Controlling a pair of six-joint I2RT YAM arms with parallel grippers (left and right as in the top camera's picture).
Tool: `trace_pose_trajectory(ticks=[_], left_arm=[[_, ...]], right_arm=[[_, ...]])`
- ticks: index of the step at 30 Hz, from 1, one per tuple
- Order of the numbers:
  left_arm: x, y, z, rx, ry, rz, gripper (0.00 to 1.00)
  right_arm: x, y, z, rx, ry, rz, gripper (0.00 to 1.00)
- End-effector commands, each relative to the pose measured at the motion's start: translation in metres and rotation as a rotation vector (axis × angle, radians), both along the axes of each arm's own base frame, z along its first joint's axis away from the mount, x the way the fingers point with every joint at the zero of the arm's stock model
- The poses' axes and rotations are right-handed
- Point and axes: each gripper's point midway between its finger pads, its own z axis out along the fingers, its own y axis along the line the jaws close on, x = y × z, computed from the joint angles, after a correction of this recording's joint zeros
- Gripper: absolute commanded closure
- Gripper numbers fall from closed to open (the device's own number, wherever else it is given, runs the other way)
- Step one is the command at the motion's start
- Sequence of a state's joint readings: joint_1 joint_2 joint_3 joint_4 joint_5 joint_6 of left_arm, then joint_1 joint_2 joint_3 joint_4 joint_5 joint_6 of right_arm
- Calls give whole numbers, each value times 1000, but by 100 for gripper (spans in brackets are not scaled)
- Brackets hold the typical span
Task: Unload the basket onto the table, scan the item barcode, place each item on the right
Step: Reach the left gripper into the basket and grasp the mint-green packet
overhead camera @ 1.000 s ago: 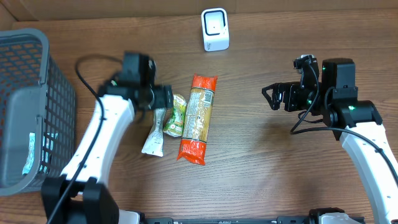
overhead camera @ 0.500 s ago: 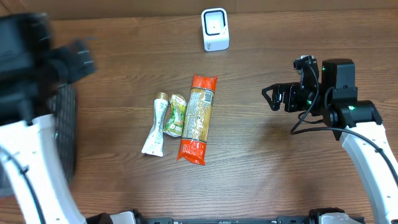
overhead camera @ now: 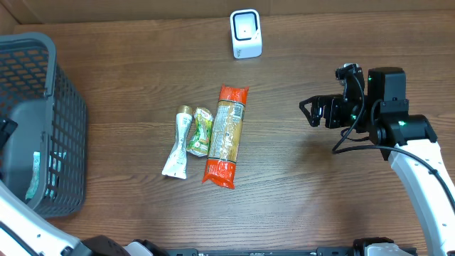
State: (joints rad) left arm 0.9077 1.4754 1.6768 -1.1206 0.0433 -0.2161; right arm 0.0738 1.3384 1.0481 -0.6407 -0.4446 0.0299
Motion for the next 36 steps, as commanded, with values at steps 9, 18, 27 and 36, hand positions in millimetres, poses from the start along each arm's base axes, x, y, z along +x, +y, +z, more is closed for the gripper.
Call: trace_pose_trajectory(ticks=[9, 18, 27, 36], left_arm=[[21, 25, -139, -19, 283, -390, 1], [17, 20, -210, -150, 423, -566, 2], [-8, 38, -245, -163, 606, -555, 0], [0, 32, -277, -200, 615, -674, 1]], right_arm=[[4, 2, 11, 3, -29, 7, 0], [4, 2, 11, 3, -29, 7, 0], [3, 2, 9, 2, -23, 7, 0], [4, -4, 3, -27, -17, -18, 0]])
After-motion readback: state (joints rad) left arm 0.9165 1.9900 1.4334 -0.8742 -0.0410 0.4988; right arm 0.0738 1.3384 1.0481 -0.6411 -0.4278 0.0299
